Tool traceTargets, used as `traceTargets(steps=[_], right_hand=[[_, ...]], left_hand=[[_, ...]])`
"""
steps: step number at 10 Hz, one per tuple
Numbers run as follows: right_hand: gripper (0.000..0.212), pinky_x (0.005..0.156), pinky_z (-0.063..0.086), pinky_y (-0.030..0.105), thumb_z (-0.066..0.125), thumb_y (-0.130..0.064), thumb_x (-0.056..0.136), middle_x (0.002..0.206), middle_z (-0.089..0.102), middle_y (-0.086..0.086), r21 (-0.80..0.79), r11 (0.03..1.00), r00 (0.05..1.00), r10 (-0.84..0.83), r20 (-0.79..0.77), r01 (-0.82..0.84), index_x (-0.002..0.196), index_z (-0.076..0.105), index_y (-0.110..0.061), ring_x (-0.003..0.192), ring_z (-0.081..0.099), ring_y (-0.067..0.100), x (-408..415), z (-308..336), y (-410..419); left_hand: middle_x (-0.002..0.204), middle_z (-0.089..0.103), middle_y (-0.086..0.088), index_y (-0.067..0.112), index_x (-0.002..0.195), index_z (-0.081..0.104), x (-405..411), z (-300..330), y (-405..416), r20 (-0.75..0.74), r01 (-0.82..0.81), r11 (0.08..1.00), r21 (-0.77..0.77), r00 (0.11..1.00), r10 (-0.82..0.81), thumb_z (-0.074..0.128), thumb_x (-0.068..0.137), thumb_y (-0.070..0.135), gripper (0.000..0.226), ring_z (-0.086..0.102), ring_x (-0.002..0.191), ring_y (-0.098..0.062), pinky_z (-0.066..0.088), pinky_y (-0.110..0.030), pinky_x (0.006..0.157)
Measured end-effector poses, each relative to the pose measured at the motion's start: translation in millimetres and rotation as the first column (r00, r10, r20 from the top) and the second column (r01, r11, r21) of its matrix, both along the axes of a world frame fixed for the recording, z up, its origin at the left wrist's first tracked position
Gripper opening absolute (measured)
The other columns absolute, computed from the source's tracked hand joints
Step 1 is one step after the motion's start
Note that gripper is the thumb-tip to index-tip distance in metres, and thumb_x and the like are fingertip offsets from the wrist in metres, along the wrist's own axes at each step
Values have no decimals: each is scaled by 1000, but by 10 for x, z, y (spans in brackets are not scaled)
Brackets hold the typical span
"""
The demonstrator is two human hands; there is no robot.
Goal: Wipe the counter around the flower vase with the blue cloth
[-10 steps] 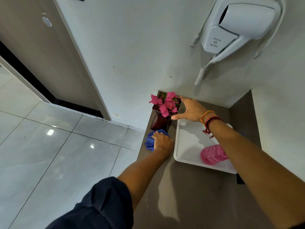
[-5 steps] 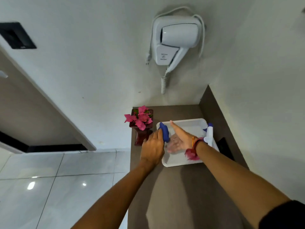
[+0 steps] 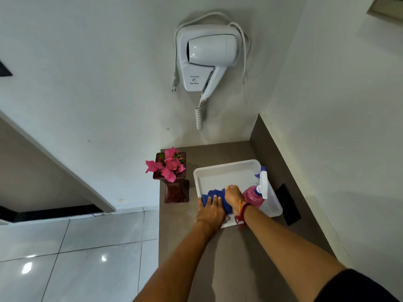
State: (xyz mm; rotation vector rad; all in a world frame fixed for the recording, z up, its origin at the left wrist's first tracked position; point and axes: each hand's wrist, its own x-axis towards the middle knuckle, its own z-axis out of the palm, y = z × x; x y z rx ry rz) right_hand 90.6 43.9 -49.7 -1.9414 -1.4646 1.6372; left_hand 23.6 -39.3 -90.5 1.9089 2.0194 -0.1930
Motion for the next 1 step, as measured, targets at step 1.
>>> traceTargets(steps=[1], right_hand=[[47,114,33,37,32,-20,105,155,39,13,25,998,998,51,38,-52,151,30,-9,140,40,30,-37,30,48]], left_hand=[[157,31,-28,-4,152,24,-53,46,36,-40,77,997,7,996,-77,44,105,26,60,28,147,-41,19,-53,124]])
